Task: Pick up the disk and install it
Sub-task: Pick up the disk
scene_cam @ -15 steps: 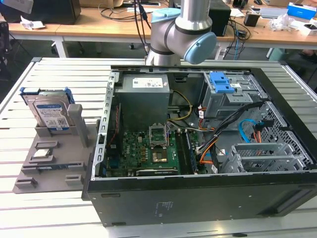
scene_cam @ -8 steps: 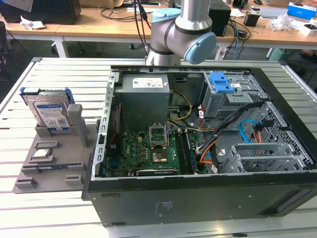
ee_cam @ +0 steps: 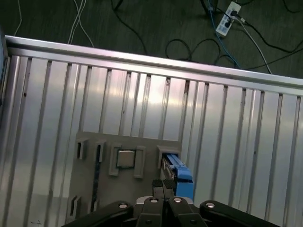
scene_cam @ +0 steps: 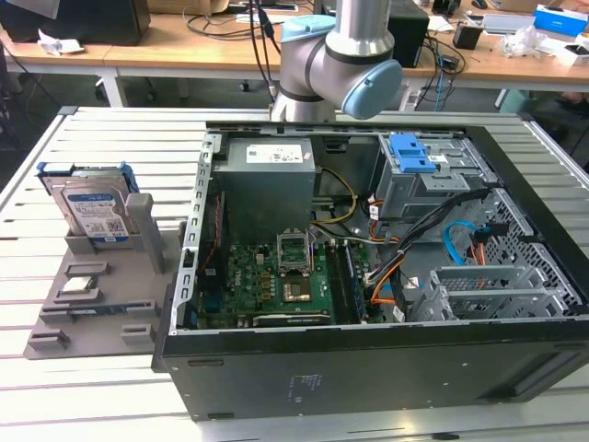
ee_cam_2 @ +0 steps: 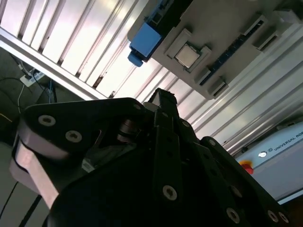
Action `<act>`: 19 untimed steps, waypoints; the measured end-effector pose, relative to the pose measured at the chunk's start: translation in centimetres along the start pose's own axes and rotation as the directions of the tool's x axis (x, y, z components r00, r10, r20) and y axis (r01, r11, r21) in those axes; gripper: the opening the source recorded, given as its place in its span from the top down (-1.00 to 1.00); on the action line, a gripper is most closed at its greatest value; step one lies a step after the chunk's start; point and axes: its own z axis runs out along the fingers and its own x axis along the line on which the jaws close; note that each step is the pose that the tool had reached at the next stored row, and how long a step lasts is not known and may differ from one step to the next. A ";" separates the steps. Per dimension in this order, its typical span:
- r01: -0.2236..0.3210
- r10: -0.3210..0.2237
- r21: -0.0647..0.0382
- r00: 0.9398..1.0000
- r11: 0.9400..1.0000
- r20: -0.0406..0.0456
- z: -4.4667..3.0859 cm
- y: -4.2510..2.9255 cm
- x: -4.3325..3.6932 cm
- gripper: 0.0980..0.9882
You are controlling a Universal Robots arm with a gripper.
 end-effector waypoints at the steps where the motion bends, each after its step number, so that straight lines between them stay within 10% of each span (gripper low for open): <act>1: 0.014 -0.014 0.000 1.000 1.000 -0.001 0.00 0.00 0.00 0.98; 11: 0.157 -0.157 -0.004 0.988 0.988 -0.007 0.00 0.00 0.00 0.98; 19: 0.294 -0.294 -0.009 0.956 0.956 -0.012 0.00 0.00 0.00 0.98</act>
